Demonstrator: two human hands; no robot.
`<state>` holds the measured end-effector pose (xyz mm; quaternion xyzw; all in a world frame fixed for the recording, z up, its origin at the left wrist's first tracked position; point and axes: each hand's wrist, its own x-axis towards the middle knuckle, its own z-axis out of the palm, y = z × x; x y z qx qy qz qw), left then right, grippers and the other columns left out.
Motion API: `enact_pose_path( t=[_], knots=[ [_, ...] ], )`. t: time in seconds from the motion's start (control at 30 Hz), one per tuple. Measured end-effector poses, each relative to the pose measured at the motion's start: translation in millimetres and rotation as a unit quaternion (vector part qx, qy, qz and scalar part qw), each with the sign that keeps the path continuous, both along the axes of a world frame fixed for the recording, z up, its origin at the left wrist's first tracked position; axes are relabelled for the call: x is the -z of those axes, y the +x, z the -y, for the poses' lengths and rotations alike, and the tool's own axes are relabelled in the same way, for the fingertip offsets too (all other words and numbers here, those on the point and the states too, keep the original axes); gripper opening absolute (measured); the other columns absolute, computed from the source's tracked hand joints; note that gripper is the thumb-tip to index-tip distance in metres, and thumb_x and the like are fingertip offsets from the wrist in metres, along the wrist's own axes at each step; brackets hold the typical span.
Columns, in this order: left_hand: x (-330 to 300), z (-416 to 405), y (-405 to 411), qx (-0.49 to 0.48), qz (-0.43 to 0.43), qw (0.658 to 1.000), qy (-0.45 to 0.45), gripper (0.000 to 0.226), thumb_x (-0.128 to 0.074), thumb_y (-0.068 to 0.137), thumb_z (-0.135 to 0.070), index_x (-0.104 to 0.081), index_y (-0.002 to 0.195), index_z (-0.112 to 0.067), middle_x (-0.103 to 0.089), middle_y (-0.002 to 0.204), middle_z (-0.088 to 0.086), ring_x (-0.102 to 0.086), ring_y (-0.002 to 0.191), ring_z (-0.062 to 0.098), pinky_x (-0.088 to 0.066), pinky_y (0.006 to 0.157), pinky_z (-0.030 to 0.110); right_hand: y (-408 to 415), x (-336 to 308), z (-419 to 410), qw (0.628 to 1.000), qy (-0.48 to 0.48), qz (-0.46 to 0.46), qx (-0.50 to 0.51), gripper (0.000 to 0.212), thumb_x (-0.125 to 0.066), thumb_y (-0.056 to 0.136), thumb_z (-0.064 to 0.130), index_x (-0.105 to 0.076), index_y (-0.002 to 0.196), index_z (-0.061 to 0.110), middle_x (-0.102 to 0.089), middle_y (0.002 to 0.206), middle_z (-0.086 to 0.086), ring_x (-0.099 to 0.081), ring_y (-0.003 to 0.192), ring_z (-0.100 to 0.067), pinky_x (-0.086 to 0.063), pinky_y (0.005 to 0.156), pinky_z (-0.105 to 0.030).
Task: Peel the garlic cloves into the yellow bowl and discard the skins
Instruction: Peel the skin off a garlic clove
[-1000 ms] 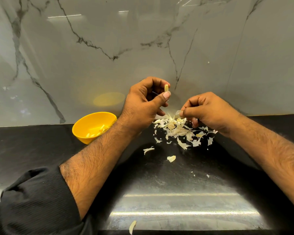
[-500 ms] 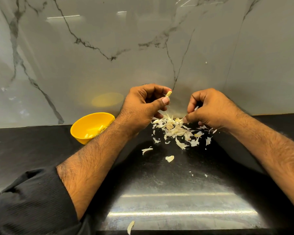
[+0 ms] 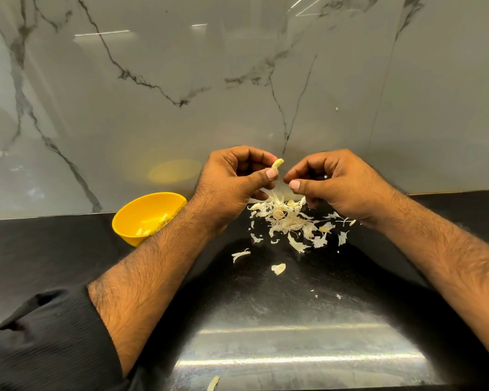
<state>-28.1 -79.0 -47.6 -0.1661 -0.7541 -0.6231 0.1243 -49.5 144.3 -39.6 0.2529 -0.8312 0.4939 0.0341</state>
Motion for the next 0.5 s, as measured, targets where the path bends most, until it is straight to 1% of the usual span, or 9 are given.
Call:
enact_pose_path(
  t=[0.1, 0.17, 0.27, 0.4, 0.5],
  knots=[
    [-0.3, 0.1, -0.1, 0.0, 0.002, 1.0, -0.005, 0.018, -0.075, 0.094, -0.002, -0.074, 0.112, -0.006, -0.08, 0.097, 0.01, -0.078, 0.084, 0.021, -0.064, 0.069, 0.031, -2.0, 0.3, -1.0, 0.999, -0.032, 0.01, -0.004, 0.007, -0.076, 0.094, 0.017, -0.08, 0.1, 0.016, -0.076, 0.082, -0.001, -0.067, 0.068, -0.015, -0.063, 0.072, -0.036],
    [-0.4, 0.2, -0.2, -0.001, 0.0, 1.0, -0.012, 0.019, -0.076, 0.093, -0.003, -0.075, 0.112, -0.005, -0.08, 0.096, 0.009, -0.078, 0.084, 0.022, -0.064, 0.07, 0.031, -3.1, 1.0, -1.0, 0.999, -0.052, 0.014, -0.007, 0.009, -0.076, 0.094, 0.017, -0.08, 0.101, 0.013, -0.076, 0.085, -0.007, -0.066, 0.068, -0.018, -0.062, 0.074, -0.039],
    [0.1, -0.7, -0.1, -0.005, 0.0, 1.0, -0.025, 0.019, -0.079, 0.091, -0.005, -0.075, 0.109, -0.008, -0.08, 0.096, 0.009, -0.078, 0.085, 0.023, -0.064, 0.07, 0.03, -3.4, 0.3, -2.0, 0.997, -0.07, 0.02, -0.014, 0.01, -0.075, 0.095, 0.017, -0.08, 0.102, 0.013, -0.076, 0.087, -0.012, -0.065, 0.068, -0.02, -0.062, 0.073, -0.04],
    [1.3, -1.3, -0.5, -0.006, -0.004, 0.999, -0.039, 0.019, -0.08, 0.09, -0.005, -0.076, 0.108, -0.008, -0.08, 0.095, 0.008, -0.079, 0.085, 0.022, -0.063, 0.07, 0.029, -3.1, 0.8, -2.4, 0.998, -0.064, 0.013, -0.019, 0.01, -0.074, 0.096, 0.018, -0.08, 0.103, 0.015, -0.077, 0.085, -0.008, -0.066, 0.068, -0.022, -0.062, 0.072, -0.038],
    [1.3, -0.9, -0.6, -0.003, -0.011, 0.999, -0.049, 0.017, -0.079, 0.091, -0.004, -0.077, 0.108, -0.008, -0.081, 0.095, 0.008, -0.079, 0.084, 0.022, -0.064, 0.072, 0.029, -3.4, 1.6, -1.8, 0.997, -0.07, 0.016, -0.014, 0.01, -0.072, 0.097, 0.018, -0.08, 0.102, 0.013, -0.077, 0.086, -0.009, -0.066, 0.067, -0.021, -0.062, 0.073, -0.041]
  ],
)
